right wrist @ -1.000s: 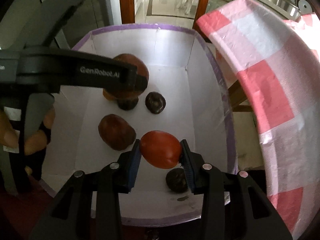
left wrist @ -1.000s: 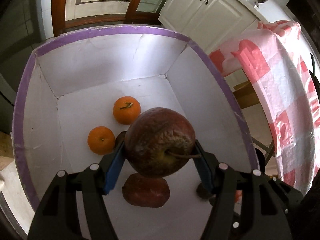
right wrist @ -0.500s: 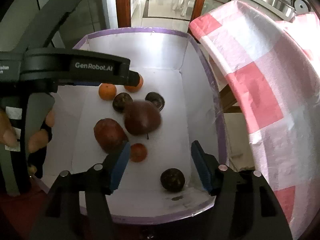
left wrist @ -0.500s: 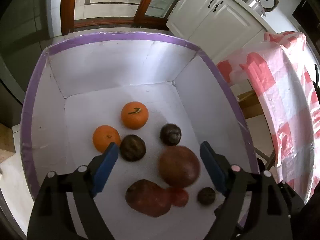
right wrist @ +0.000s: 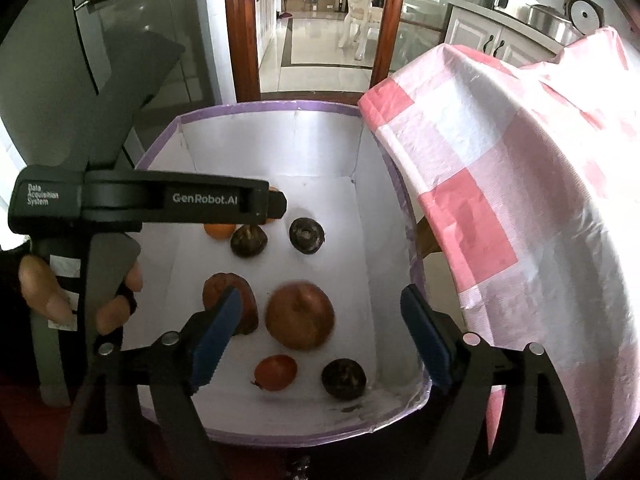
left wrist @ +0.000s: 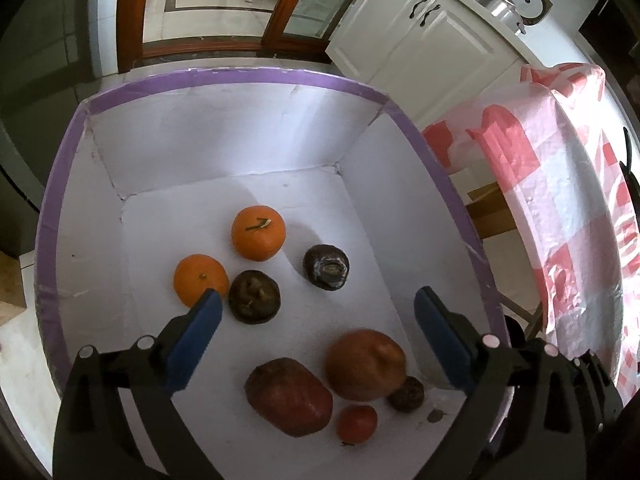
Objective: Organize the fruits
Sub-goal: 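Move both open tools back over the remaining fruits on the table, then grasp the dark wrinkled fruit with the right tool while the left tool grasps a red tomato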
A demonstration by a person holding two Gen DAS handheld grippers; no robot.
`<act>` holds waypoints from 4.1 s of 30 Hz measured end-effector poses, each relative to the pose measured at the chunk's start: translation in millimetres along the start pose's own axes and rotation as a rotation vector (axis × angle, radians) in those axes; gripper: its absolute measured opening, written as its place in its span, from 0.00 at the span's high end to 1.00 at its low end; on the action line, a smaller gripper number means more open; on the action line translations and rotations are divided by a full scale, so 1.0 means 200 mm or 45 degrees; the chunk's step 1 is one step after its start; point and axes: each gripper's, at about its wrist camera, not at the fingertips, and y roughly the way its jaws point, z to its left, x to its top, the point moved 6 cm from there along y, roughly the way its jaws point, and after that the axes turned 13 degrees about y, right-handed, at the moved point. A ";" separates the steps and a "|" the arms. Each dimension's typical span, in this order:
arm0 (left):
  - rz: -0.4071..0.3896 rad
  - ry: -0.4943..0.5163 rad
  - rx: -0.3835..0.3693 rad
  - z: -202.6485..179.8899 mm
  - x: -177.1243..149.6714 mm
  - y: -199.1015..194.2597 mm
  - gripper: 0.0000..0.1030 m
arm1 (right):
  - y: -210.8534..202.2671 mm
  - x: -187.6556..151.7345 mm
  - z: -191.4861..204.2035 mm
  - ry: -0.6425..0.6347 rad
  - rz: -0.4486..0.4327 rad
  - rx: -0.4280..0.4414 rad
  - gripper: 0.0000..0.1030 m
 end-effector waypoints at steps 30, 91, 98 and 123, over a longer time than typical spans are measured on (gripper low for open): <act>-0.645 0.852 -0.348 -1.64 0.53 -0.53 0.02 | -1.16 0.07 -1.17 0.928 -0.863 -0.223 0.15; -0.107 0.863 -0.675 -2.79 0.54 0.43 0.02 | -0.97 -0.34 -3.32 1.664 -0.355 -0.912 0.27; -0.116 0.862 -0.677 -2.79 0.54 0.43 0.02 | -0.87 -0.18 -3.44 1.483 -0.218 -1.019 0.38; -0.012 0.857 -0.622 -2.80 0.54 0.49 0.02 | -1.10 -0.48 -2.92 1.835 -0.760 -0.602 0.62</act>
